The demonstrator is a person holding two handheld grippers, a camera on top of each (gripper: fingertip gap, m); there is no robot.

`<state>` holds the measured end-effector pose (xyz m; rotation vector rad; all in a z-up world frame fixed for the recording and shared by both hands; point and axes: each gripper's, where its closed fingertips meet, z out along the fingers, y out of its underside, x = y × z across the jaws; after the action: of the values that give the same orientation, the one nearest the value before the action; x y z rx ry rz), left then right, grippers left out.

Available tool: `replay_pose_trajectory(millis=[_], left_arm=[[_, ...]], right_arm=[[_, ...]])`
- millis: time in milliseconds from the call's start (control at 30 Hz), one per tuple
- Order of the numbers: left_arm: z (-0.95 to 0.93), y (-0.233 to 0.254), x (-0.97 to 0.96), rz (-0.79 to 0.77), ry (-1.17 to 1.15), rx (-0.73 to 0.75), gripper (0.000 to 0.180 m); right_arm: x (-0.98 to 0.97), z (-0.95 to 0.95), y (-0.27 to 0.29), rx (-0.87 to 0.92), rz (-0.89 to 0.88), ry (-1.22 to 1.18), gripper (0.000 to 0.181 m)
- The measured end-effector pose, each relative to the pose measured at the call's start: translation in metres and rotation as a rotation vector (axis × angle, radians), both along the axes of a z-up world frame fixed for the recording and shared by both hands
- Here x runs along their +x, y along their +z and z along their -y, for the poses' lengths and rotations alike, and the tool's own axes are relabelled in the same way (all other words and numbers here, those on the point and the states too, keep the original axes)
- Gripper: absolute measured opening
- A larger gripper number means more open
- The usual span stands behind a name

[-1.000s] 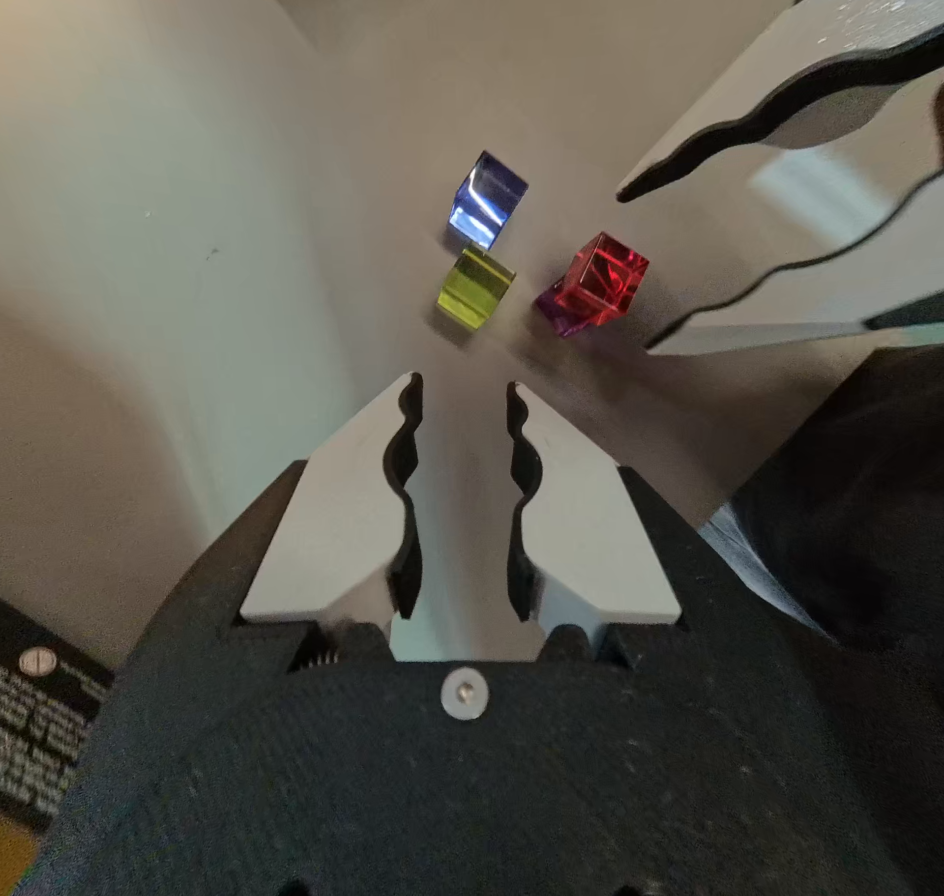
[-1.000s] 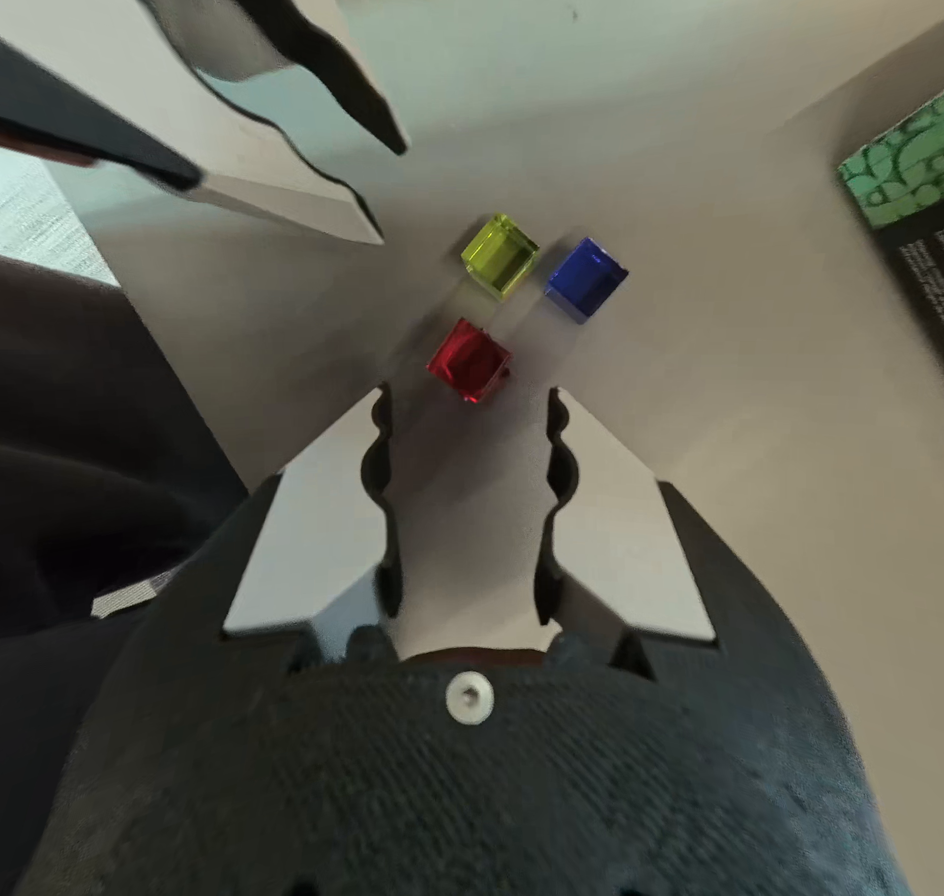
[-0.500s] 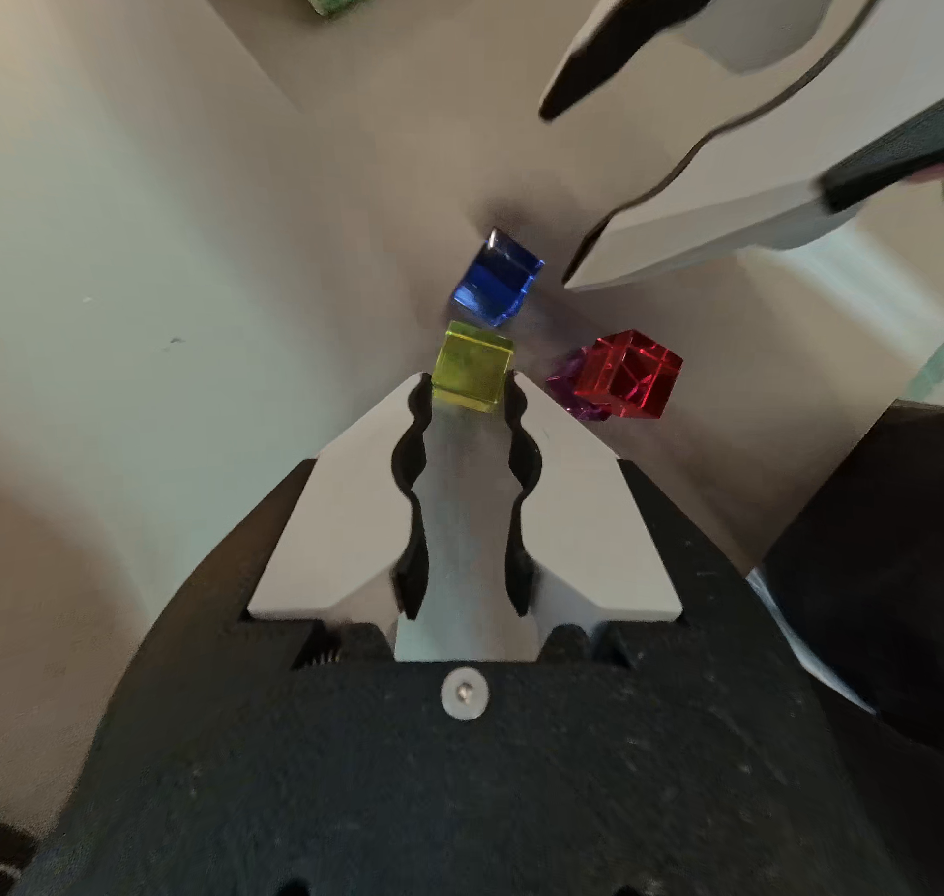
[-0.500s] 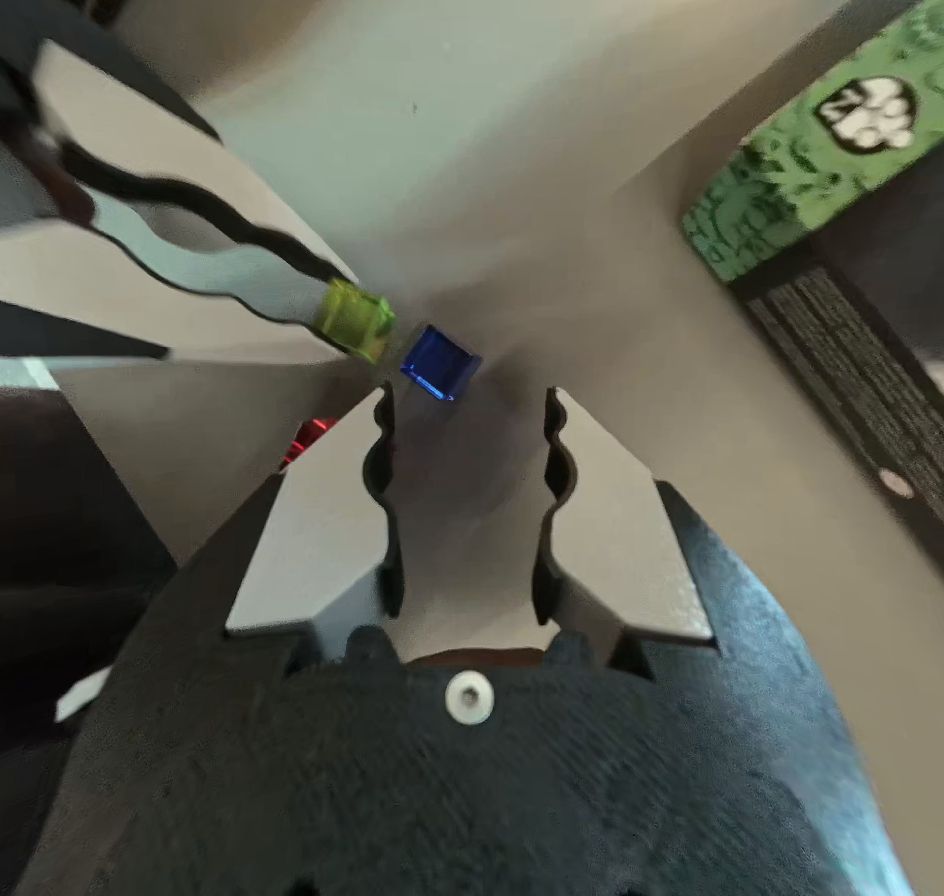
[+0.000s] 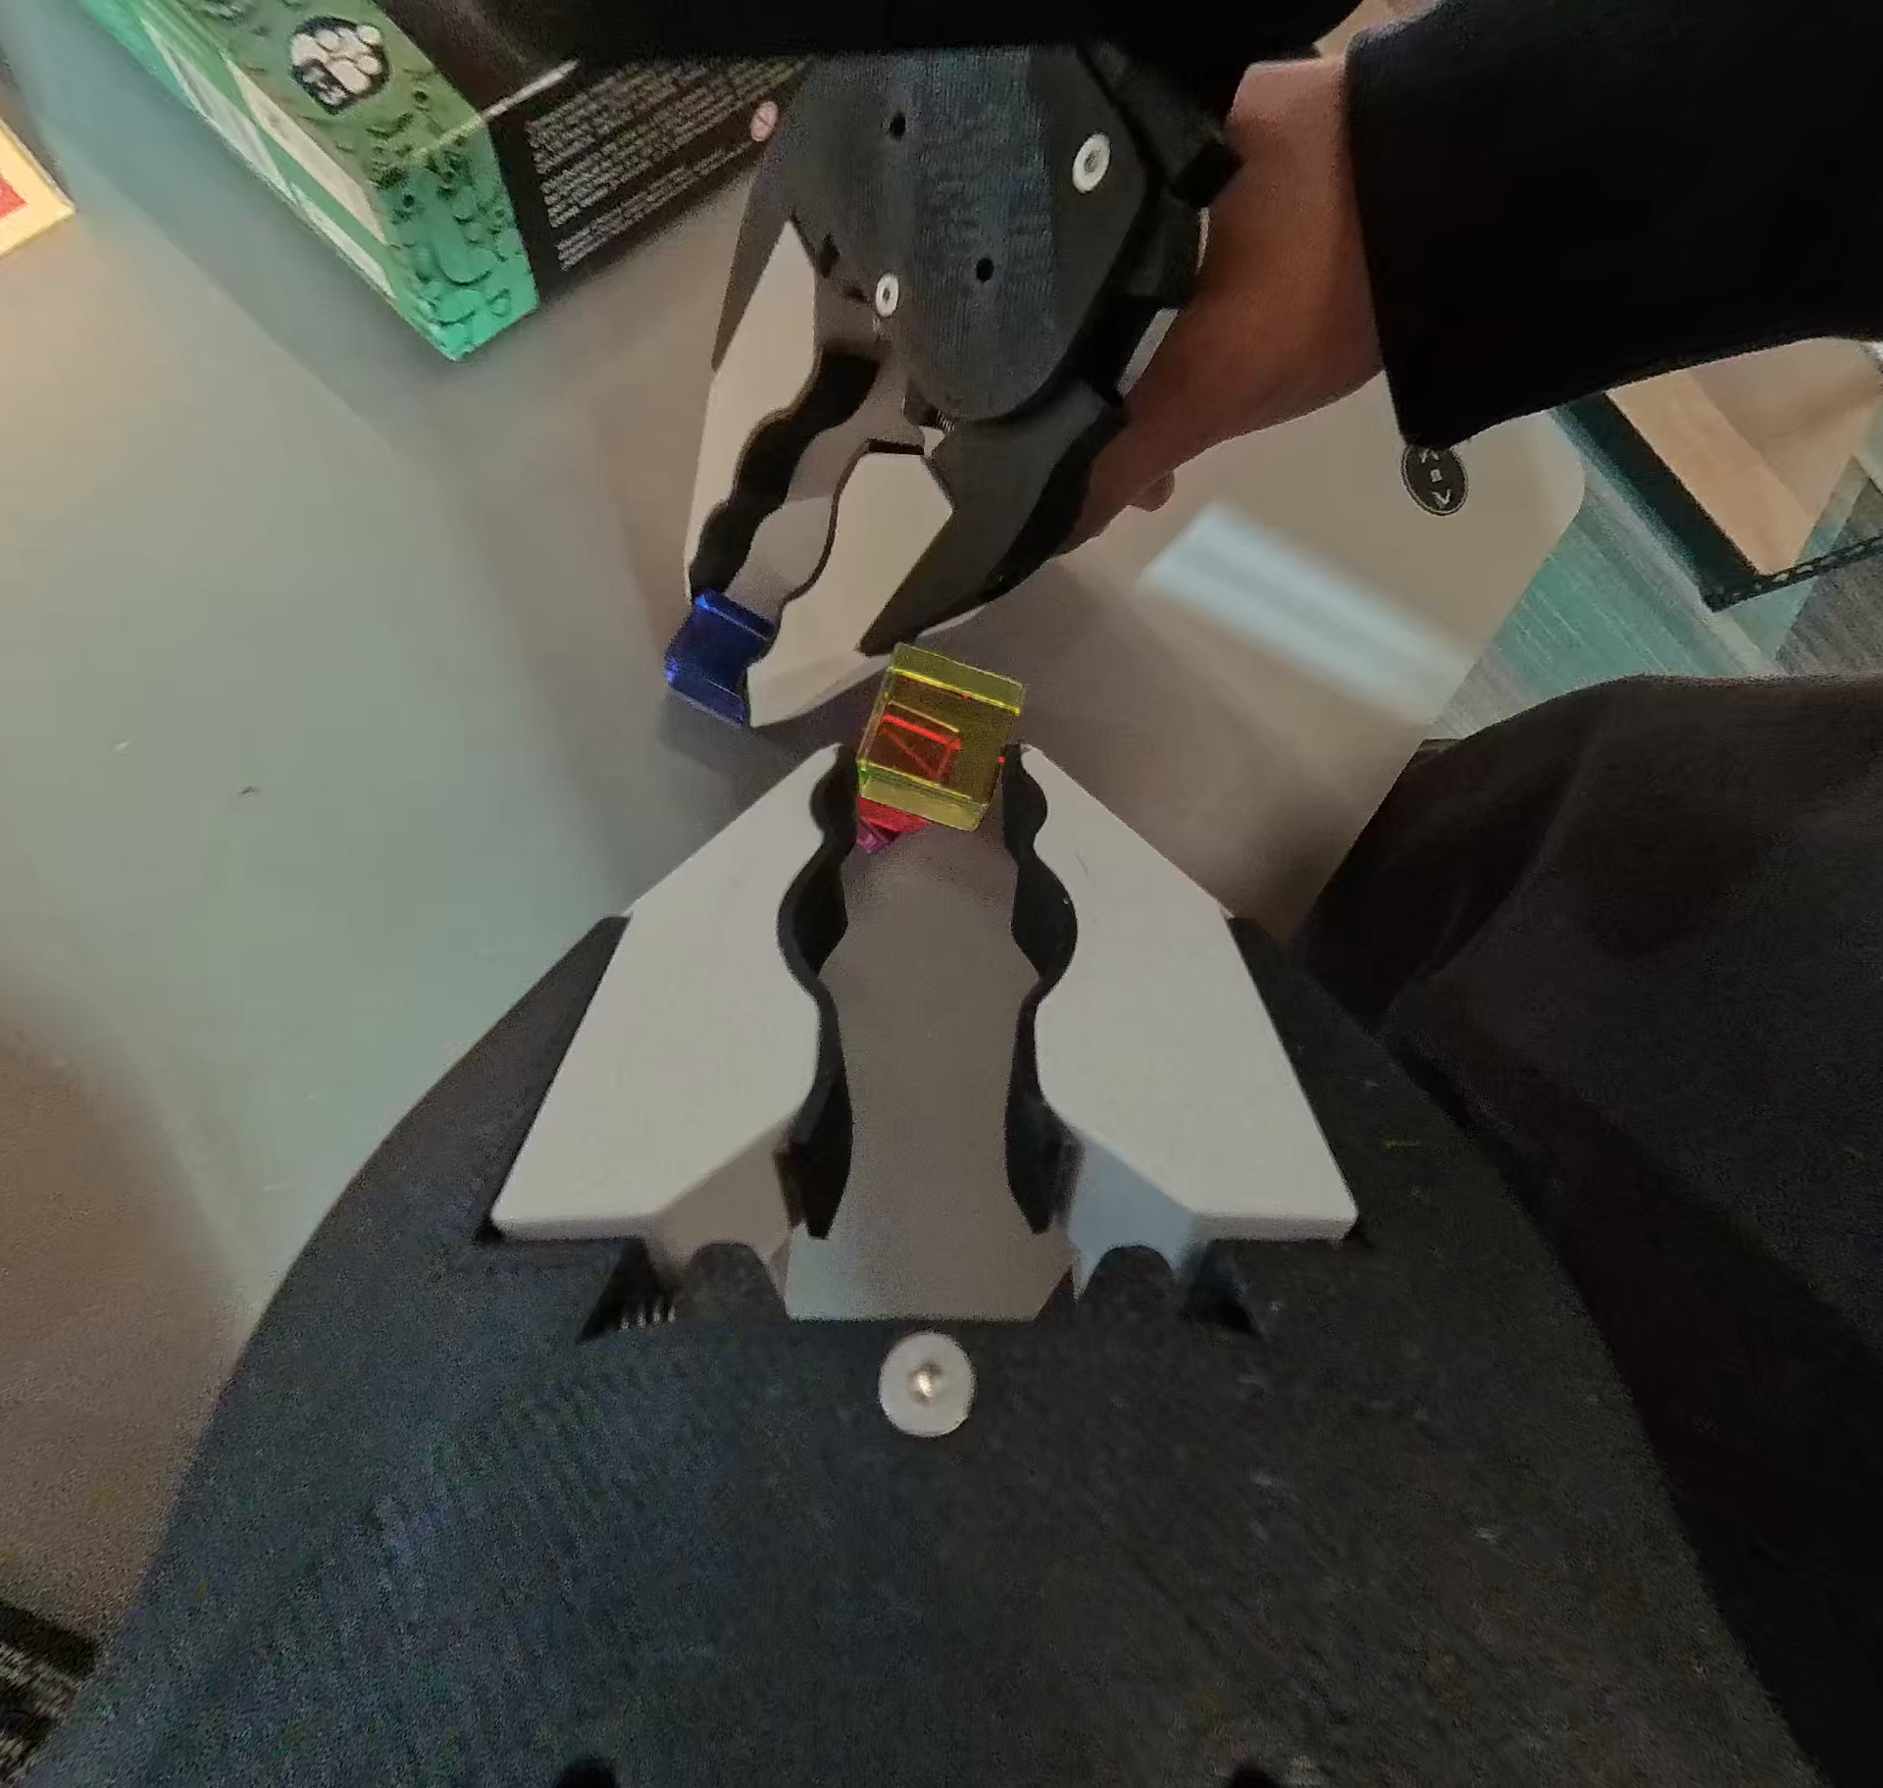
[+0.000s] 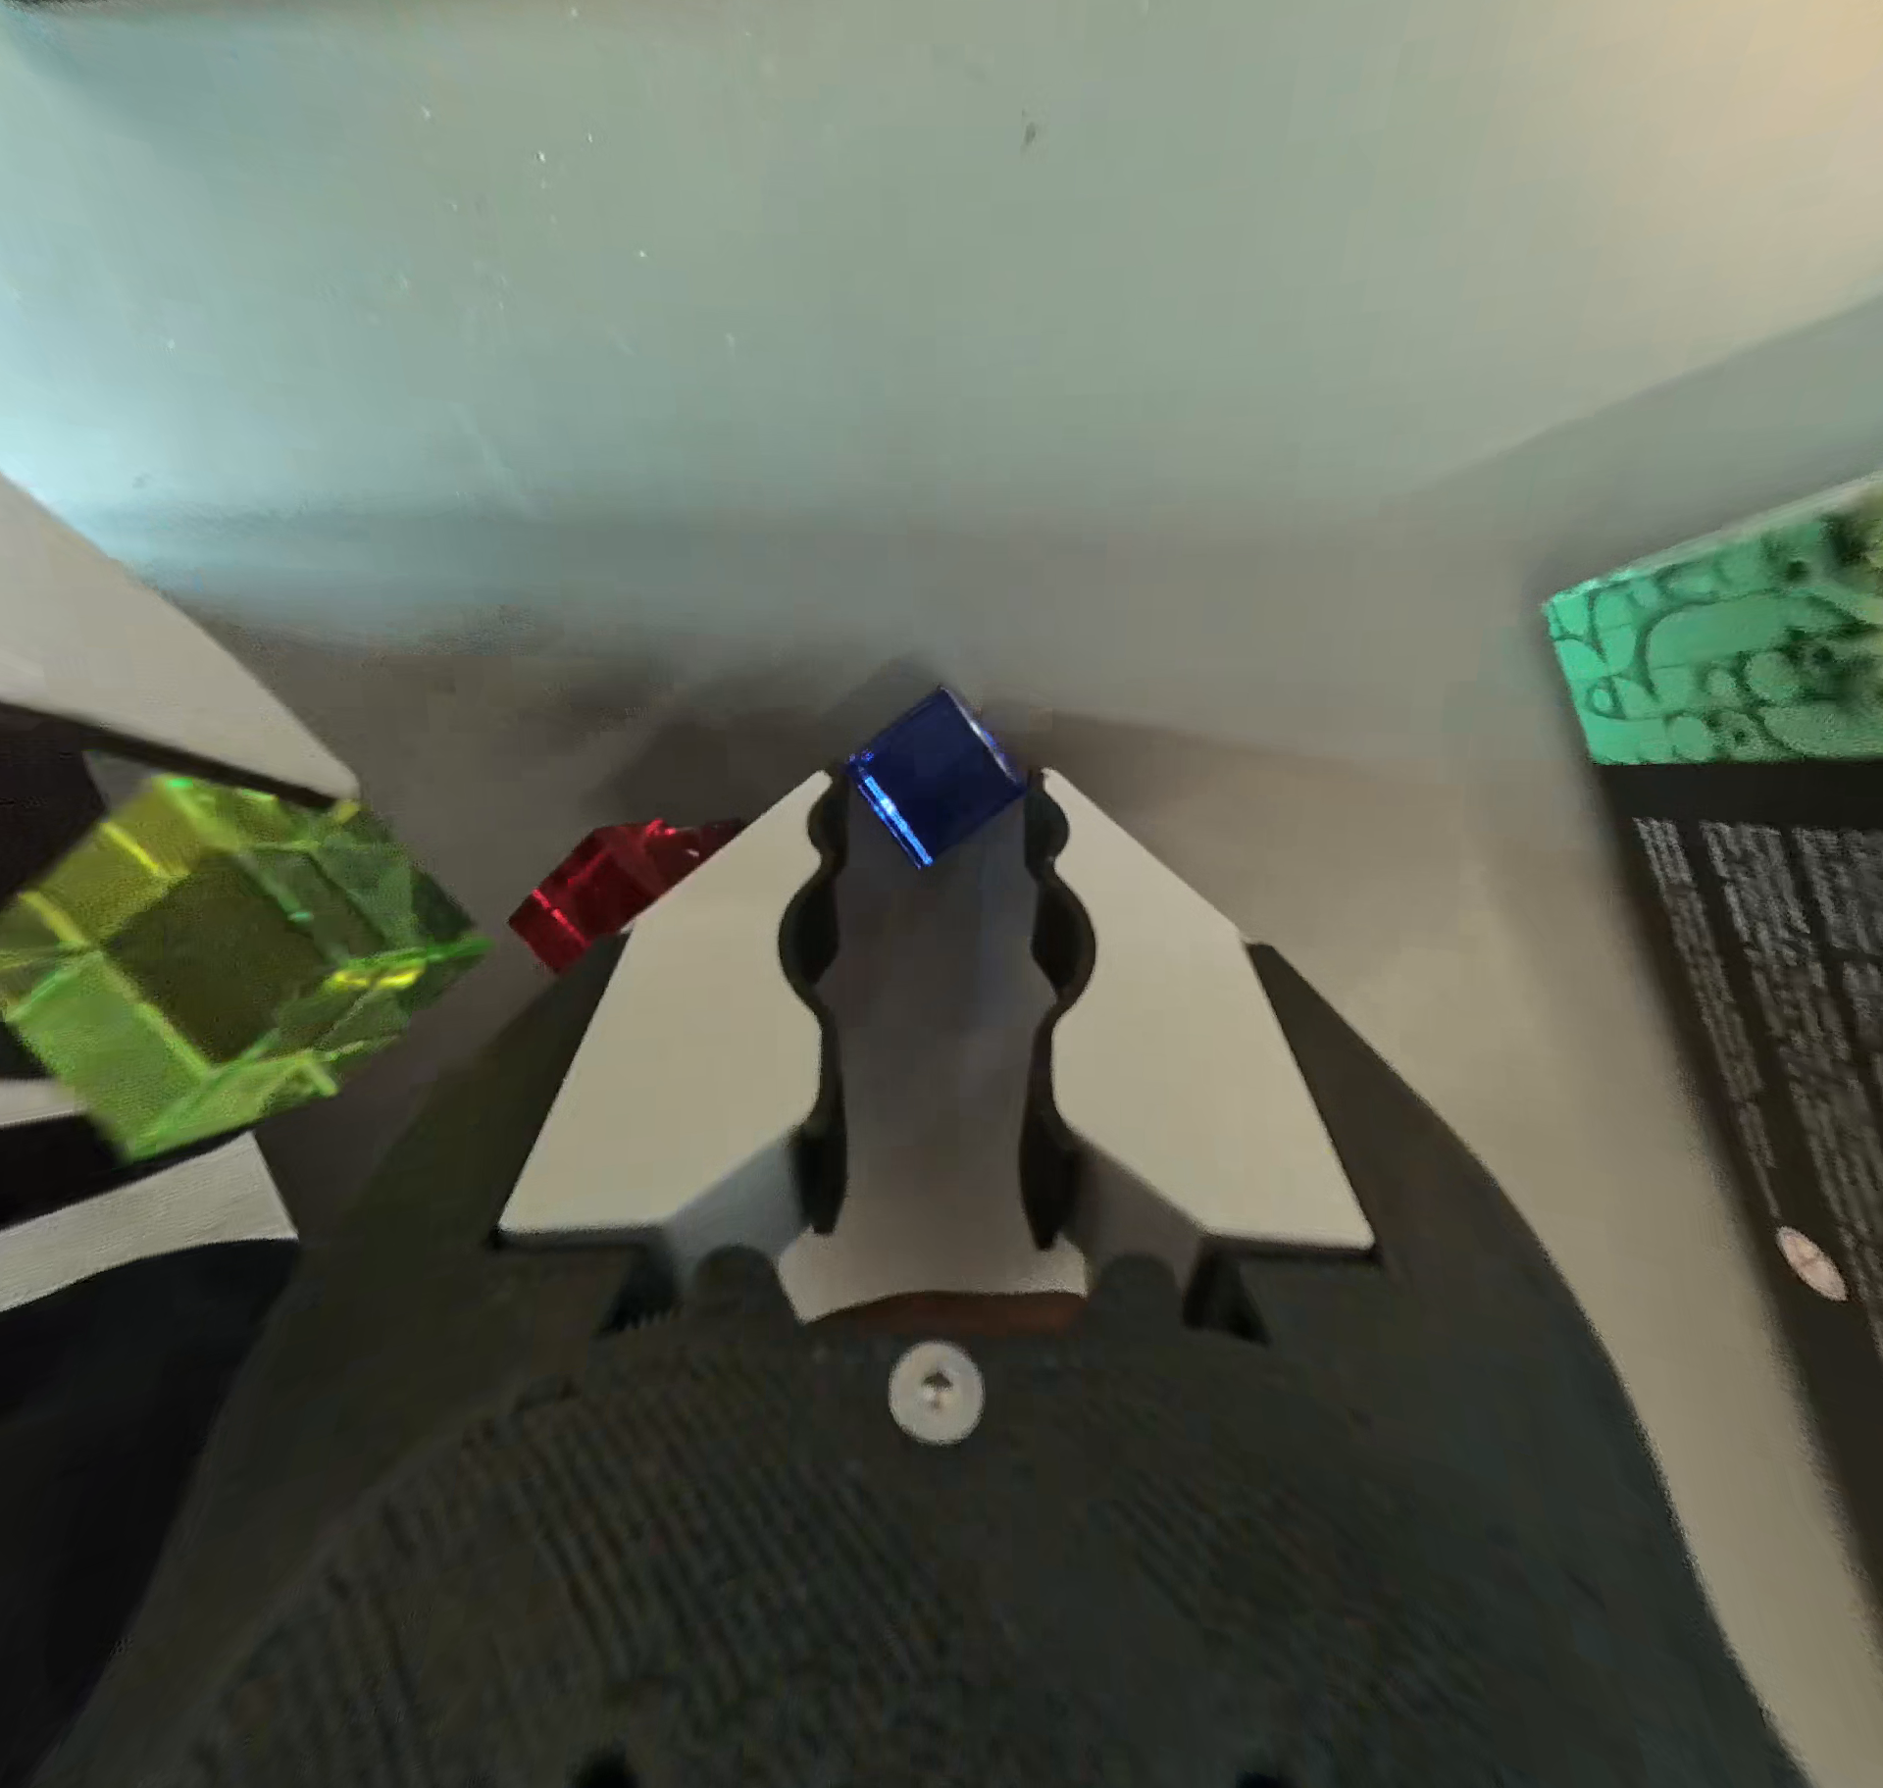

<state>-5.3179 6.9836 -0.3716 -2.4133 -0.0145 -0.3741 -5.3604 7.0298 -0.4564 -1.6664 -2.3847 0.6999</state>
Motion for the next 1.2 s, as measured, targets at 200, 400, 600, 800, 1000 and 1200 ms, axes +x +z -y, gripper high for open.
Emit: replay_pose_trajectory(millis=[200, 400, 600, 800, 1000, 1200], left_arm=[[-0.010, -0.012, 0.003, -0.031, -0.017, -0.020, 0.027], [-0.009, -0.030, 0.007, -0.024, -0.054, -0.063, 0.027], [-0.008, -0.035, 0.007, -0.053, -0.078, -0.074, 0.026], [-0.004, -0.041, 0.005, -0.057, -0.076, -0.088, 0.027], [-0.001, -0.038, 0.001, -0.053, -0.063, -0.086, 0.032], [0.014, -0.040, -0.007, -0.051, -0.030, -0.110, 0.033]], right_arm=[[0.019, -0.027, 0.034, 0.004, -0.100, -0.156, 0.033], [0.057, -0.035, 0.054, -0.005, -0.128, -0.281, 0.033], [0.073, -0.019, 0.074, -0.030, -0.166, -0.323, 0.035], [0.069, 0.001, 0.094, -0.063, -0.214, -0.311, 0.033], [0.058, 0.015, 0.103, -0.082, -0.230, -0.253, 0.033], [0.044, 0.033, 0.095, -0.092, -0.207, -0.160, 0.033]])
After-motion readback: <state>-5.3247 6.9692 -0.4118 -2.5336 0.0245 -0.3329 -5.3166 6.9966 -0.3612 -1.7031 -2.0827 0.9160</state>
